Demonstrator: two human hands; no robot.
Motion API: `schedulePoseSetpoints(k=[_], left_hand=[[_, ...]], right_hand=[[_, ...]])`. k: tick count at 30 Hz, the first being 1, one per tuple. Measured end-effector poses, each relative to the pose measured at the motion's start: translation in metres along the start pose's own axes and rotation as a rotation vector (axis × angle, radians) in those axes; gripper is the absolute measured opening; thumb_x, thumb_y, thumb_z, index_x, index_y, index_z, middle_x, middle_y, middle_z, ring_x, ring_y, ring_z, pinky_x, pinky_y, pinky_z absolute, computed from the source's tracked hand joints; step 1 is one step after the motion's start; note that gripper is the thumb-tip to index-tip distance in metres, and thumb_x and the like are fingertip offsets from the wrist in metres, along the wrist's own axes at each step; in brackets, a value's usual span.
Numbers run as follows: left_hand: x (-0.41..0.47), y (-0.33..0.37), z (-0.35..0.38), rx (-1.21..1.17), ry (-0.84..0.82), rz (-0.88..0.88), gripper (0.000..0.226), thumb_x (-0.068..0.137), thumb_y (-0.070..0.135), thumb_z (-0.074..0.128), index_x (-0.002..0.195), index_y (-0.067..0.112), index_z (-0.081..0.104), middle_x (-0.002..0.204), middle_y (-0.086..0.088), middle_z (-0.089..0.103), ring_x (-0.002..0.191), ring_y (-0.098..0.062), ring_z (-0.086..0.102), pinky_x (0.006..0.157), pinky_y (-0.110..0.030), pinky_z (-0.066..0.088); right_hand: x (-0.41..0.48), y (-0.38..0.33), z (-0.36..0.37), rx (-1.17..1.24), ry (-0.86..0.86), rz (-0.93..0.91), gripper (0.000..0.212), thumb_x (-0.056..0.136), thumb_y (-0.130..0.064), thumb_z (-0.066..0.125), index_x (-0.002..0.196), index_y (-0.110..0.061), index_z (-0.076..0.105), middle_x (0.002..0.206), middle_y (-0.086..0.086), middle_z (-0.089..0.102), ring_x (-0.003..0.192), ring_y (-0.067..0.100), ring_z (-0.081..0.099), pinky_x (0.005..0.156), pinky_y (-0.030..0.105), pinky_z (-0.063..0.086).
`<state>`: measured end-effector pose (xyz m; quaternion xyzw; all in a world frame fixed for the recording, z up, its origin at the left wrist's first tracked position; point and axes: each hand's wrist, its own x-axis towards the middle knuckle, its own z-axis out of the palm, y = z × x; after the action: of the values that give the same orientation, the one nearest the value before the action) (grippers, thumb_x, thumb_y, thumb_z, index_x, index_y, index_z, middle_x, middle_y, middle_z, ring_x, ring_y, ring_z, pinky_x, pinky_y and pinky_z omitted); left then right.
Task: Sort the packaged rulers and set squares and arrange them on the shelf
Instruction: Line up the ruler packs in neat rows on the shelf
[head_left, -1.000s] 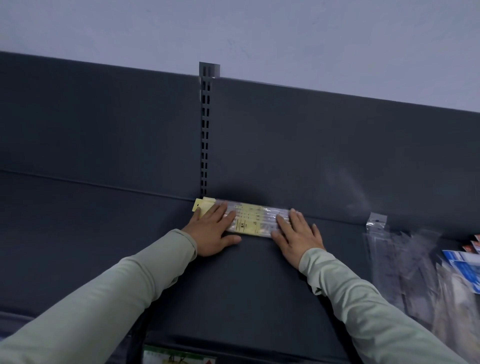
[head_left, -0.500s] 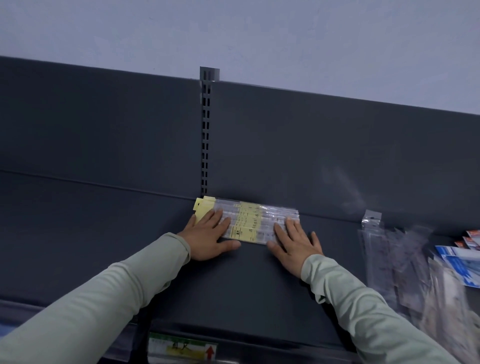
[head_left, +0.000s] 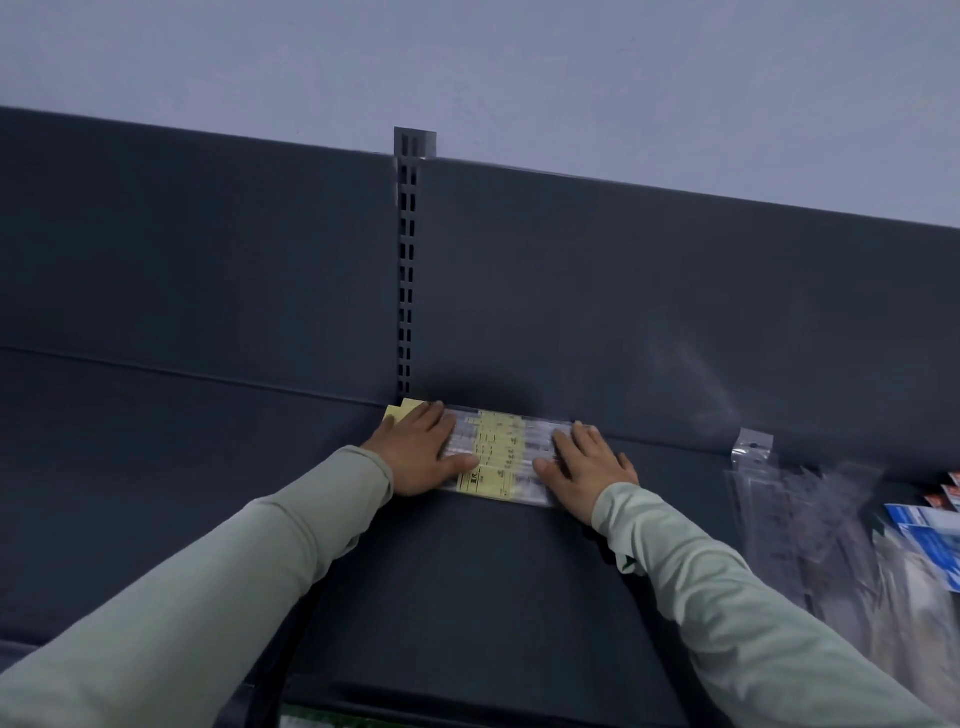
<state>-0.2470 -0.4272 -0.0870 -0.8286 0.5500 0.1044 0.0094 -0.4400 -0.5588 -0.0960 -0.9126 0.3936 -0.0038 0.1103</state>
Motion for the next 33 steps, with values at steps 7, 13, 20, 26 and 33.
schedulePoseSetpoints(k=[7,13,20,26,33], left_hand=[[-0.006,0.002,0.003,-0.030,0.005,0.013,0.081,0.092,0.068,0.022,0.154,0.019,0.004,0.162,-0.002,-0.007,0.148,-0.016,-0.007,0.120,-0.047,0.001],[-0.013,0.010,0.008,-0.048,-0.047,-0.026,0.091,0.087,0.075,0.018,0.154,0.017,-0.005,0.160,-0.002,-0.016,0.147,-0.015,-0.016,0.119,-0.047,-0.007],[-0.019,0.011,0.007,-0.052,-0.044,-0.032,0.090,0.087,0.075,0.018,0.154,0.018,0.000,0.161,-0.003,-0.010,0.148,-0.017,-0.010,0.120,-0.046,0.000],[-0.022,0.012,0.002,-0.006,0.126,-0.060,0.068,0.092,0.068,0.017,0.126,0.022,0.055,0.147,-0.002,0.041,0.133,-0.023,0.037,0.109,-0.050,0.029],[-0.007,0.003,-0.003,-0.112,0.166,-0.140,0.039,0.102,0.036,0.030,0.130,0.019,0.051,0.132,-0.008,0.052,0.119,-0.027,0.048,0.100,-0.044,0.039]], right_hand=[[-0.001,0.002,0.006,0.003,-0.016,-0.004,0.064,0.095,-0.062,0.015,0.151,-0.032,0.012,0.160,-0.005,-0.006,0.147,0.011,-0.010,0.118,0.044,-0.003],[-0.008,0.002,0.006,-0.027,-0.037,0.001,0.065,0.093,-0.064,0.012,0.151,-0.035,0.009,0.160,-0.005,-0.007,0.146,0.010,-0.011,0.117,0.046,-0.007],[-0.021,0.002,0.003,-0.036,-0.061,-0.008,0.066,0.093,-0.064,0.012,0.151,-0.034,0.008,0.160,-0.005,-0.007,0.146,0.009,-0.011,0.118,0.046,-0.007],[-0.029,0.000,0.000,-0.053,-0.076,-0.024,0.067,0.094,-0.064,0.011,0.152,-0.031,0.010,0.160,-0.004,-0.005,0.147,0.010,-0.009,0.118,0.047,-0.008],[-0.031,-0.002,0.003,-0.027,-0.053,-0.013,0.065,0.094,-0.063,0.015,0.151,-0.031,0.012,0.161,-0.003,-0.003,0.147,0.012,-0.007,0.118,0.045,-0.002]])
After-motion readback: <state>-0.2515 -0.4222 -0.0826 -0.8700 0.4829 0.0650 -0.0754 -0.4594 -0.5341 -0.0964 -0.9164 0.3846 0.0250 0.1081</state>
